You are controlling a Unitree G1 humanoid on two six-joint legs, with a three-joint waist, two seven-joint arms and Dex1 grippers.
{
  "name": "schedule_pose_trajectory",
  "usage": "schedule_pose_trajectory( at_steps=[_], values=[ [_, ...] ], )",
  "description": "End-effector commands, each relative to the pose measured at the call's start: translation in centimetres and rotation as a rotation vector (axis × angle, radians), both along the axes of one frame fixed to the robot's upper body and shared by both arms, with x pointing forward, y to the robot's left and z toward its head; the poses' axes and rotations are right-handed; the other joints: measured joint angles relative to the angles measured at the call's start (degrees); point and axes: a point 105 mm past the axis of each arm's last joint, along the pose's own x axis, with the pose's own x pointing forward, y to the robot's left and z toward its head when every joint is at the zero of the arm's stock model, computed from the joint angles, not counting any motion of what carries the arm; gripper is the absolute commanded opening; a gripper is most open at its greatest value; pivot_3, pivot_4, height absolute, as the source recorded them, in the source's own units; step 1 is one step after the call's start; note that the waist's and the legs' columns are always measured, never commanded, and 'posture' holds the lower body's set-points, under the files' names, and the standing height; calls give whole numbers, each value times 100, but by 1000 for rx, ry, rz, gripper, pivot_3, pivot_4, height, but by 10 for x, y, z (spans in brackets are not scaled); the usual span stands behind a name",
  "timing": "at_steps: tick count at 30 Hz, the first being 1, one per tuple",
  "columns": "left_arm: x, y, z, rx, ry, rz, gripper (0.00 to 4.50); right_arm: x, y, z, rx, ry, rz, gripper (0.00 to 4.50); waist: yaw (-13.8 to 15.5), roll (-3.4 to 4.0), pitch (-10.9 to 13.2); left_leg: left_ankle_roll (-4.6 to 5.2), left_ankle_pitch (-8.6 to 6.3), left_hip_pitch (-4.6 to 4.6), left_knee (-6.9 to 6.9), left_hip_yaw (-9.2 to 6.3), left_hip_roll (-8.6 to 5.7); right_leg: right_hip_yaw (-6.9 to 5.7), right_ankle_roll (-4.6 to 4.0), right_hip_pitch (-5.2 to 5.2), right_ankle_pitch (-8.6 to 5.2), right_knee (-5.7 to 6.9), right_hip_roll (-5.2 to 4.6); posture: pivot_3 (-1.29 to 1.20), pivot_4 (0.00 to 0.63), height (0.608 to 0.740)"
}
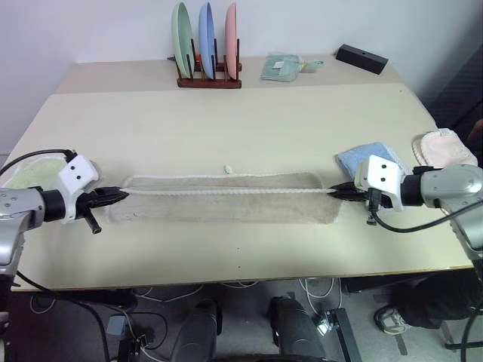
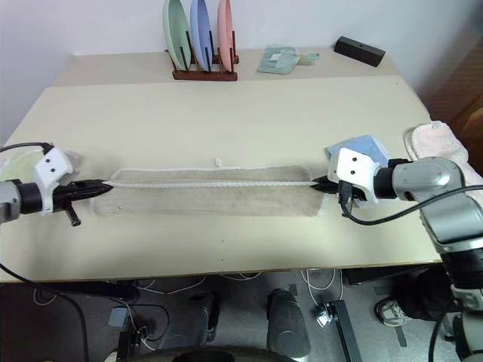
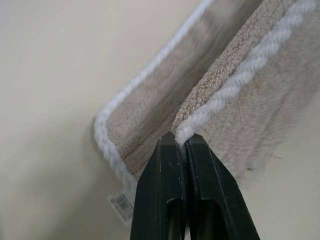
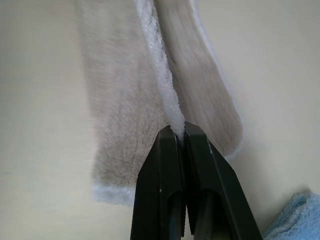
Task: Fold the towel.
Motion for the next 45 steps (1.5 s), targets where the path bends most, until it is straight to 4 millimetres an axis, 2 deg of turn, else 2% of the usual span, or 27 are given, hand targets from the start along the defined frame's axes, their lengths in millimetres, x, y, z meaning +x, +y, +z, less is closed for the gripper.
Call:
schedule_pose_trajectory(
  at_steps=[1, 6, 14, 15, 17, 18, 22, 23, 27, 31, 33, 34, 36, 38, 40, 43, 45],
  values=[
    [11, 4, -5, 36, 0, 3, 0, 21, -1, 4, 5, -69, -21, 37, -4, 0, 0, 0, 0, 0, 0, 0, 0, 0, 0, 0, 0, 0, 1, 0, 150, 740],
    [23, 7, -12, 38, 3, 27, 0, 46, -1, 1, 15, -103, -59, 37, -7, 0, 0, 0, 0, -1, -1, -1, 0, -1, 1, -3, 0, 3, 1, 0, 150, 740],
    [28, 8, -16, 25, 17, 49, 0, 61, 5, -5, 28, -100, -58, 37, -9, 0, 0, -1, 1, -2, -1, -2, -1, 0, 1, -5, 1, 6, 1, 0, 150, 740],
    [29, 9, -16, 19, 14, 60, 0, 62, 5, -5, 26, -99, -60, 284, -10, 0, 0, -1, 1, -2, -1, -2, -1, 0, 1, -5, 1, 6, 1, 0, 150, 740],
    [33, 10, -11, -7, -9, 89, 606, 62, 2, -5, 26, -94, -70, 872, -8, 0, 0, -1, 1, -2, 0, -2, -1, 0, 1, -5, 1, 7, 1, 0, 150, 740],
    [35, 12, -9, -9, -32, 104, 919, 61, 1, -4, 20, -101, -72, 1308, -9, 0, 0, -1, 1, -2, 0, -3, -1, 0, 1, -5, 1, 7, 1, 0, 150, 740],
    [47, 13, 14, -77, -169, 169, 2917, 59, -8, 7, 6, -160, -94, 3316, -6, 0, 0, -1, 1, -2, 0, -4, -2, 0, 1, -5, 1, 8, 1, 0, 150, 740],
    [52, 15, 22, -120, -209, 211, 2928, 57, -10, 11, 2, -177, -103, 3764, 5, 0, 0, -1, 1, -2, 0, -4, -2, 0, 1, -5, 1, 8, 1, 0, 150, 740],
    [63, 20, 44, -267, -312, 325, 2928, 47, -17, 24, 12, -226, -136, 3764, 15, -2, -1, -2, 1, -5, 3, -8, -3, -2, 2, -5, 1, 8, 1, 0, 150, 740],
    [62, 14, 49, -323, -341, 335, 2928, 23, -24, 40, 117, -232, -211, 3764, 20, -2, -1, -2, 1, -5, 2, -10, -3, -2, 3, -5, 1, 9, 1, 0, 150, 740],
    [59, 8, 52, -347, -351, 317, 2928, -1, -22, 40, 236, -140, -242, 4317, 24, -3, -2, -2, 1, -5, 0, -11, -3, -1, 3, -4, 1, 8, 1, 0, 150, 740],
    [56, -4, 53, -349, -356, 270, 2928, -15, -18, 37, 326, -87, -259, 4480, 32, -3, -2, -2, 1, -5, 2, -13, -3, -2, 3, -3, 1, 9, 1, 0, 150, 740],
    [50, -23, 52, -343, -357, 190, 2928, -33, -10, 32, 420, -20, -284, 4480, 33, -6, -4, -1, 1, -4, 2, -15, -2, -2, 3, 0, 0, 8, 1, 0, 150, 740],
    [32, -75, 41, -302, -333, -32, 2928, -58, 7, 14, 537, 92, -304, 4480, 43, -9, -6, -1, 1, -1, 4, -15, -2, -2, 2, 7, 1, 6, 1, 0, 150, 740],
    [15, -116, 29, -298, -293, -187, 2928, -78, 21, -1, 642, 196, -350, 4480, 66, -8, -11, 0, 0, 19, -2, -16, -1, -2, 2, 29, 0, -2, 0, 0, 150, 740],
    [-7, -170, 18, -332, -251, -363, 2928, -93, 36, -23, 778, 328, -476, 4480, 76, -7, -11, 0, -1, 23, 7, -13, -3, 1, 1, 41, -1, -7, -3, 0, 150, 740],
    [-21, -199, 17, -392, -234, -458, 2928, -93, 37, -39, 848, 400, -600, 4480, 33, -14, -20, 0, -1, 27, 11, -3, -3, 9, -8, 41, 0, -14, -1, 0, 150, 740]
  ],
)
